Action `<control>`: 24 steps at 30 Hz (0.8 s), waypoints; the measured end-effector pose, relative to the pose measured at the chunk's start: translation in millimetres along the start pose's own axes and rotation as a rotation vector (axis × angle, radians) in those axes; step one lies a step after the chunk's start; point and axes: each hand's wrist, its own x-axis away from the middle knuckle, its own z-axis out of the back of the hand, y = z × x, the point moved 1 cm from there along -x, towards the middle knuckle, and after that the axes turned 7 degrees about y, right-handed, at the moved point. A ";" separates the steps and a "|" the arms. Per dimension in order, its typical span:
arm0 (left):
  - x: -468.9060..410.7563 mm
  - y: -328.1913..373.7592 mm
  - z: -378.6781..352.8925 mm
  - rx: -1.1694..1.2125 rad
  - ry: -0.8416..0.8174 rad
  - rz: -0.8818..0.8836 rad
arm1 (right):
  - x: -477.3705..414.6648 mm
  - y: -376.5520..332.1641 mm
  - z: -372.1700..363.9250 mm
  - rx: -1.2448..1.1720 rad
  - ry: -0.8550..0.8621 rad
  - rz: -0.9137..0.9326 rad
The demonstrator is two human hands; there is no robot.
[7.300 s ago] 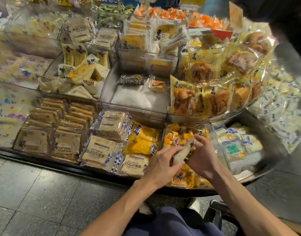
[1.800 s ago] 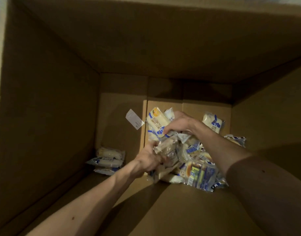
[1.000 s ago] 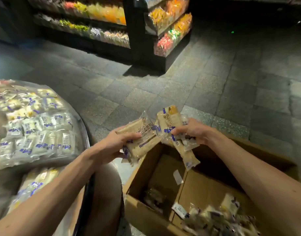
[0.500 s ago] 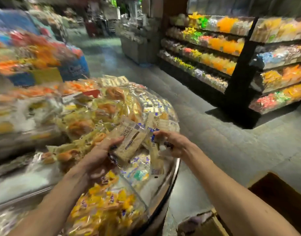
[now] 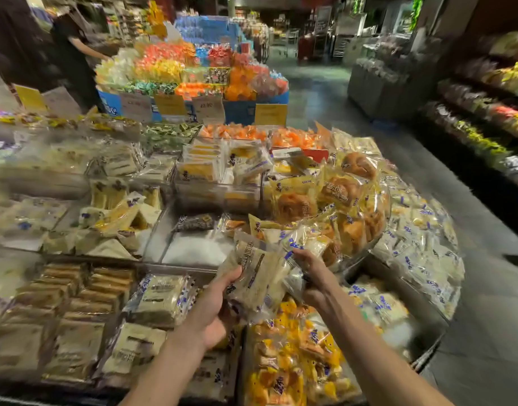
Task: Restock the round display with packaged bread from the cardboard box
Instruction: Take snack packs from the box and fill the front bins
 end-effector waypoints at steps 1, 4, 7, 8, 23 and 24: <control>-1.0 -4.4 -0.5 0.030 0.012 0.000 | -4.1 3.9 -3.6 0.007 0.004 0.002; -3.6 -9.2 -13.8 0.095 0.027 0.026 | -14.1 9.7 -11.6 -0.011 -0.012 0.011; -10.2 -10.4 -30.7 0.049 0.020 0.051 | -20.5 3.7 -11.8 -0.037 -0.065 -0.011; -12.6 -10.6 -36.2 0.020 0.014 0.050 | -20.9 -0.4 -9.9 -0.029 -0.074 -0.013; -32.6 -17.7 -74.4 -0.027 0.072 -0.063 | -44.8 -41.9 42.1 0.199 -0.153 0.006; -29.9 -17.7 -70.6 -0.033 0.096 -0.066 | -47.7 -39.7 45.9 0.224 -0.181 -0.001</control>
